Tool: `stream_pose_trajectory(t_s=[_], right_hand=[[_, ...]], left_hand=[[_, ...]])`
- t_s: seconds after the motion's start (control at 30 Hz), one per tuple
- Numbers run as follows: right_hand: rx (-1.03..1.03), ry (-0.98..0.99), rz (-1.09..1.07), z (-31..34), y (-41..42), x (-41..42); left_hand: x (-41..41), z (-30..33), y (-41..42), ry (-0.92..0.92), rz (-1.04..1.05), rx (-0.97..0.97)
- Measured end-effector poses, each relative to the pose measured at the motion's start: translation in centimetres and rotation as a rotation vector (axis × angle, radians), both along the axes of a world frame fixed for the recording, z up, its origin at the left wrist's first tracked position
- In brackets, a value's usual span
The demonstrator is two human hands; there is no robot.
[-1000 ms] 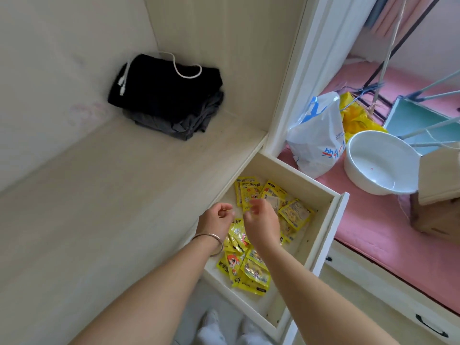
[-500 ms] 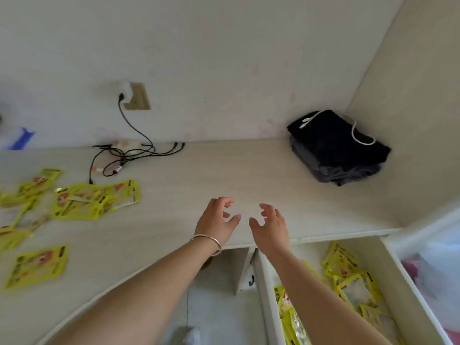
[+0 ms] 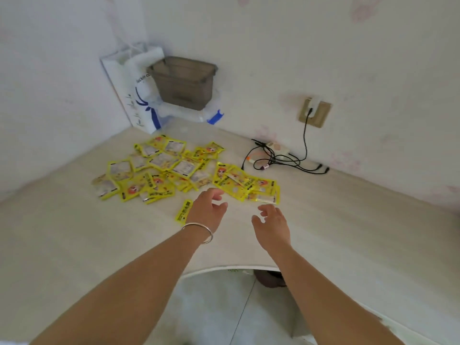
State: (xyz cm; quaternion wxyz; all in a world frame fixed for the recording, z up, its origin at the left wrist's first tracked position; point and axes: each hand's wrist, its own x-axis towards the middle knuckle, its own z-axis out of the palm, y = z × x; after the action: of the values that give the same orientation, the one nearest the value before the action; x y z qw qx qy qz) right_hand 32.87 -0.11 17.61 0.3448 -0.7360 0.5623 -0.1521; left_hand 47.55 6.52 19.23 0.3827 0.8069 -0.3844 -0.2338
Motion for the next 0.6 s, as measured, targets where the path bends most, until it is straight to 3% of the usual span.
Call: stream_pose_trajectory(t_s=[0.27, 0.6], right_hand=[[0.034, -0.057, 0.154, -1.0, 2.5, 16.0], [0.104, -0.028, 0.315, -3.4, 0.6, 27.7]], left_hand=[[13.9, -0.8, 4.7, 0.010, 0.166, 0.054], [23.5, -4.5, 5.3, 0.093, 0.368, 0.173]])
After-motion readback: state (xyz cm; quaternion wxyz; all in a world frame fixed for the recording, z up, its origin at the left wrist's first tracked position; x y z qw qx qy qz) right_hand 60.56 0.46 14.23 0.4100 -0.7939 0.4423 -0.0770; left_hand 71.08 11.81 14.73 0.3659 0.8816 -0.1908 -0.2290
